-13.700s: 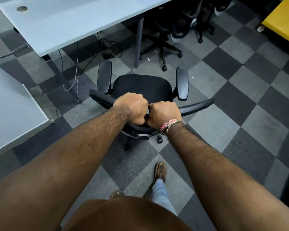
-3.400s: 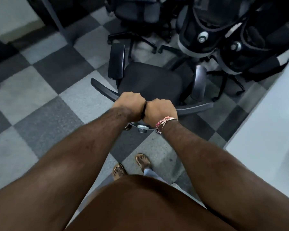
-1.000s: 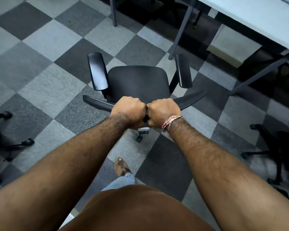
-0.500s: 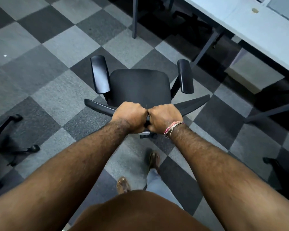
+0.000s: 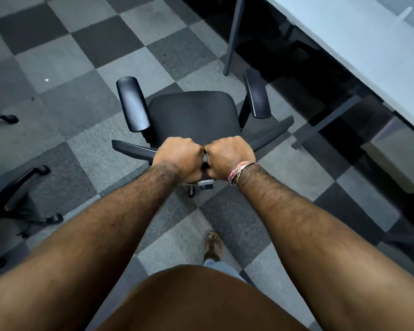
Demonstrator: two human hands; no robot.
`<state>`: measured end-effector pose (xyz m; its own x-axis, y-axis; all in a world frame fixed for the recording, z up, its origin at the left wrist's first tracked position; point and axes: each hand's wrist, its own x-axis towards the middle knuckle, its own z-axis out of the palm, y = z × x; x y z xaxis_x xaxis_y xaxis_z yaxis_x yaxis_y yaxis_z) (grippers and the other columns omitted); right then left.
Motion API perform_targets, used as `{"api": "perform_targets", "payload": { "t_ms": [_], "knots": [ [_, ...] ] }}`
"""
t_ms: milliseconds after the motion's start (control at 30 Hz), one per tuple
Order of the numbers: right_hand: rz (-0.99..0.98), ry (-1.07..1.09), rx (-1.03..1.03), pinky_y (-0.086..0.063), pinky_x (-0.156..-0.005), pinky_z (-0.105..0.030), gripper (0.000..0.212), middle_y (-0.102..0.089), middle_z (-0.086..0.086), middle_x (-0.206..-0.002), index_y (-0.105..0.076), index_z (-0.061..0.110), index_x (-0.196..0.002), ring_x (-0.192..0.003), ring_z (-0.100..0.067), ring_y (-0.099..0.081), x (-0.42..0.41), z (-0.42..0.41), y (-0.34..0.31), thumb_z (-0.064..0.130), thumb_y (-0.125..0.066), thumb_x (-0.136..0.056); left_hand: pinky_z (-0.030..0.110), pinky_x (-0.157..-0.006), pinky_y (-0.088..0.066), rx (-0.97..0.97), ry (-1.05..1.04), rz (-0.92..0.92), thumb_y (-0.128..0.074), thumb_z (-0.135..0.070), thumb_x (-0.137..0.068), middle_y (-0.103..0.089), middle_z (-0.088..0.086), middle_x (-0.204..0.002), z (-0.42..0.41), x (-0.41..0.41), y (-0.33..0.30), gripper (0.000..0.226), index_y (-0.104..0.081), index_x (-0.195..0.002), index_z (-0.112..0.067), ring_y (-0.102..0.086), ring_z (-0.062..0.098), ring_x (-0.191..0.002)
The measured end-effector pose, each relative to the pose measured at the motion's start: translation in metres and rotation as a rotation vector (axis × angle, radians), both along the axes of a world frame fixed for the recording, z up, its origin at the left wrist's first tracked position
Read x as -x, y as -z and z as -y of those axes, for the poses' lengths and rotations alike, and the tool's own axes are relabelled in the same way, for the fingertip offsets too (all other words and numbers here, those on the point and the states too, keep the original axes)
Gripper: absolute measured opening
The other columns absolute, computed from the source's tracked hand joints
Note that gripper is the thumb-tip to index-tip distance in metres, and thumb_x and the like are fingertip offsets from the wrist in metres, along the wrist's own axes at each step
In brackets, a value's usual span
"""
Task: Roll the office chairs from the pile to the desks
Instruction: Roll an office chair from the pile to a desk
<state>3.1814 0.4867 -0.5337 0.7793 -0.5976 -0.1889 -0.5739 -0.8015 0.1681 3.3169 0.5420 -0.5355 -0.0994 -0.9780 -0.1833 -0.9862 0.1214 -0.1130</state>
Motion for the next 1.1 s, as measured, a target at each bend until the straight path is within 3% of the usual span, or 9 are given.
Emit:
{"api": "perform_targets", "payload": {
  "t_ms": [100,300,1100],
  "knots": [
    [0.019,-0.049,-0.014,-0.034,-0.057,-0.030,0.023,-0.071,0.002,-0.087,-0.065,0.026,-0.085,-0.077,-0.023,-0.068,-0.029,0.039,0.000,0.047,-0.056,-0.081,0.032,-0.062,-0.048,-0.016,-0.059,0.003,-0.056,-0.057,-0.082,-0.058,-0.004,-0.068,0.034,-0.027,0.000,0.037,-0.047,-0.066,-0.025,-0.053,0.024,-0.061],
    [0.047,-0.119,-0.017,-0.033,-0.059,-0.030,0.022,-0.072,0.002,-0.090,-0.067,0.025,-0.089,-0.082,-0.023,-0.070,-0.092,0.106,-0.001,0.043,-0.058,-0.082,0.030,-0.061,-0.046,-0.027,-0.087,0.019,-0.056,-0.063,-0.083,-0.070,-0.002,-0.081,0.094,-0.089,0.005,0.038,-0.054,-0.075,-0.026,-0.069,0.025,-0.074],
    [0.062,-0.111,-0.012,-0.037,-0.059,-0.031,0.028,-0.071,0.001,-0.083,-0.067,0.024,-0.083,-0.076,-0.024,-0.068,-0.459,0.335,0.004,0.050,-0.060,-0.076,0.031,-0.063,-0.045,-0.017,-0.047,-0.014,-0.057,-0.059,-0.085,-0.072,-0.002,-0.086,0.322,-0.459,0.006,0.034,-0.054,-0.078,-0.026,-0.069,0.025,-0.076]
  ]
}}
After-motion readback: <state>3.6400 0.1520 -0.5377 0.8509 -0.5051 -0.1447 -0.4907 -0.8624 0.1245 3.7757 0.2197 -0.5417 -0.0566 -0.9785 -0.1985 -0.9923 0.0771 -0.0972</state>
